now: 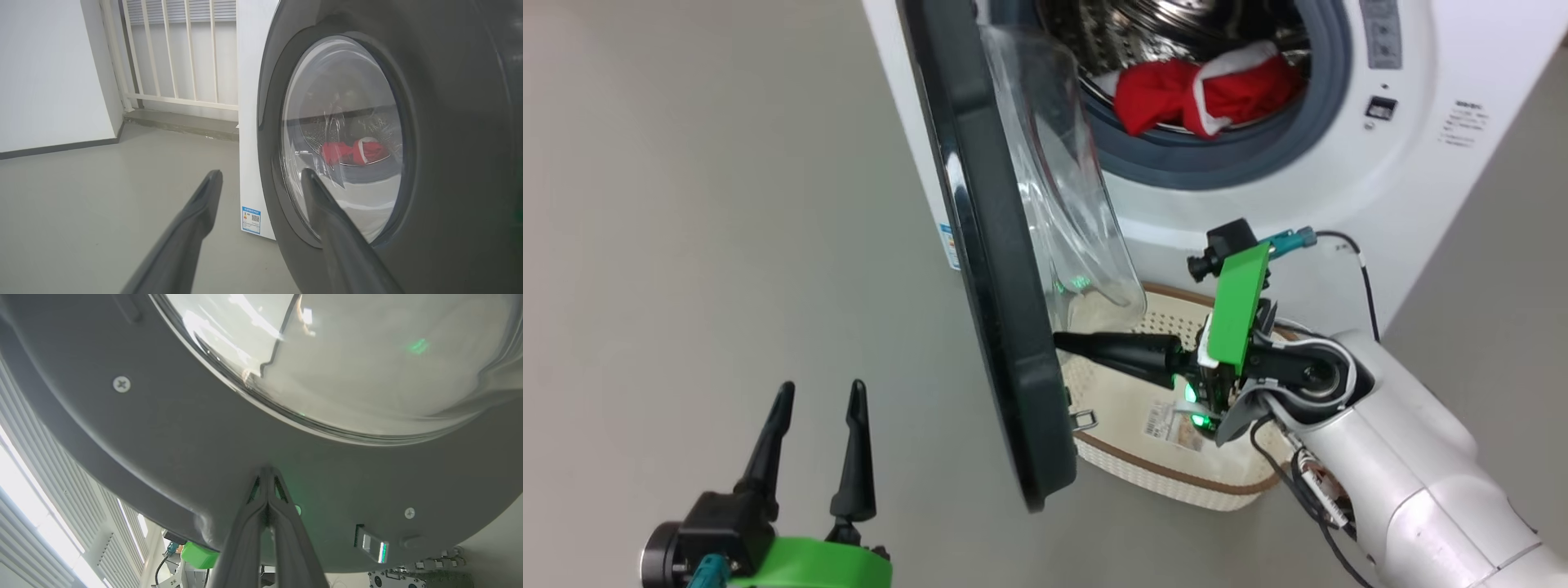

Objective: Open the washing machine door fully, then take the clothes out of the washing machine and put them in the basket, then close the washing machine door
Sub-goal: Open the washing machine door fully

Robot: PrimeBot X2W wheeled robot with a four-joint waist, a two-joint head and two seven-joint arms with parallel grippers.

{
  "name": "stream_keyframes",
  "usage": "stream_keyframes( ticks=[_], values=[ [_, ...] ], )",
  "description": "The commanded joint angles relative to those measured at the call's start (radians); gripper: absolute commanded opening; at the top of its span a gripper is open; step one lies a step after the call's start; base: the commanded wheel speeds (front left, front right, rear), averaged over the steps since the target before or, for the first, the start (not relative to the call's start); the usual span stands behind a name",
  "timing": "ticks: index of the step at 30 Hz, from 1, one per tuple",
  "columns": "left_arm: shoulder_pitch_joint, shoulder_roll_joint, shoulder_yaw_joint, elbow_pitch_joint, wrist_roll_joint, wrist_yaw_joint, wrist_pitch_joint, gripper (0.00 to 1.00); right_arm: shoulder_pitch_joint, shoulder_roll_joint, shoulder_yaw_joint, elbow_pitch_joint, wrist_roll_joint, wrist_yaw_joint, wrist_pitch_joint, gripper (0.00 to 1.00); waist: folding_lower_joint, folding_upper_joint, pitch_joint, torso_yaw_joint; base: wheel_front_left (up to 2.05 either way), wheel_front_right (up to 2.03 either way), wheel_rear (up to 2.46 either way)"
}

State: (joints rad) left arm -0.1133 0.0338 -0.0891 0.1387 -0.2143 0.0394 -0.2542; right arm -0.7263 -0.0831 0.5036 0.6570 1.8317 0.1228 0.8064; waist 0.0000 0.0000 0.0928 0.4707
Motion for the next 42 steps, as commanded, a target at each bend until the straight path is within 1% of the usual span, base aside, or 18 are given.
stream_keyframes(
  ticks=[1,8,15,23,28,29,30,31,32,33,37,38,42],
  values=[
    [0.003,0.016,0.034,-0.019,-0.004,0.003,-0.008,1.00,0.011,0.033,0.024,-0.025,0.024,0.008,-0.009,0.00,0.0000,0.0000,-0.039,0.047,0.00,0.00,0.00],
    [0.029,0.016,0.061,-0.042,-0.007,0.013,-0.008,1.00,-0.012,0.033,0.112,-0.017,0.067,0.008,-0.047,0.00,0.0000,0.0000,-0.032,0.058,0.00,0.00,0.00],
    [0.040,0.016,0.068,-0.057,-0.015,0.020,-0.008,1.00,-0.038,0.033,0.165,-0.002,0.094,0.008,-0.079,0.00,0.0000,0.0000,-0.019,0.065,0.00,0.00,0.00],
    [0.045,0.016,0.073,-0.061,-0.017,0.022,-0.008,1.00,-0.047,0.033,0.184,0.014,0.100,0.008,-0.097,0.00,0.0000,0.0000,-0.020,0.064,0.00,0.00,0.00],
    [0.046,0.016,0.080,-0.055,-0.017,0.015,-0.008,1.00,-0.042,0.033,0.179,0.020,0.065,0.008,-0.117,0.00,0.0000,0.0000,-0.024,0.060,0.00,0.00,0.00],
    [0.047,0.016,0.079,-0.053,-0.017,0.014,-0.008,1.00,-0.040,0.033,0.175,0.021,0.054,0.008,-0.127,0.02,0.0000,0.0000,-0.026,0.059,0.00,0.00,0.00],
    [0.048,0.016,0.078,-0.050,-0.016,0.011,-0.008,1.00,-0.038,0.033,0.169,0.020,0.039,0.008,-0.140,0.20,0.0000,0.0000,-0.027,0.058,0.00,0.00,0.00],
    [0.048,0.016,0.079,-0.047,-0.015,0.008,-0.008,1.00,-0.035,0.033,0.164,0.019,0.020,0.008,-0.154,0.48,0.0000,0.0000,-0.029,0.056,0.00,0.00,0.00],
    [0.047,0.016,0.080,-0.043,-0.014,0.006,-0.008,1.00,-0.031,0.032,0.158,0.012,-0.002,0.008,-0.168,0.79,0.0000,0.0000,-0.031,0.055,0.00,0.00,0.00],
    [0.046,0.016,0.082,-0.039,-0.013,0.003,-0.008,1.00,-0.025,0.028,0.152,0.000,-0.026,0.008,-0.185,1.00,0.0000,0.0000,-0.033,0.054,0.00,0.00,0.00],
    [0.045,0.016,0.093,-0.032,-0.010,-0.005,-0.008,1.00,0.014,-0.011,0.143,-0.075,-0.169,0.008,-0.315,1.00,0.0000,0.0000,-0.041,0.050,0.00,0.00,0.00],
    [0.045,0.016,0.093,-0.032,-0.010,-0.005,-0.008,1.00,0.014,-0.011,0.143,-0.075,-0.169,0.008,-0.315,1.00,0.0000,0.0000,-0.041,0.050,0.00,0.00,0.00],
    [0.049,0.016,0.098,-0.026,-0.007,-0.011,-0.008,1.00,0.060,-0.060,0.172,-0.128,-0.319,0.008,-0.475,1.00,0.0000,0.0000,-0.051,0.047,0.00,0.00,0.00]
  ],
)
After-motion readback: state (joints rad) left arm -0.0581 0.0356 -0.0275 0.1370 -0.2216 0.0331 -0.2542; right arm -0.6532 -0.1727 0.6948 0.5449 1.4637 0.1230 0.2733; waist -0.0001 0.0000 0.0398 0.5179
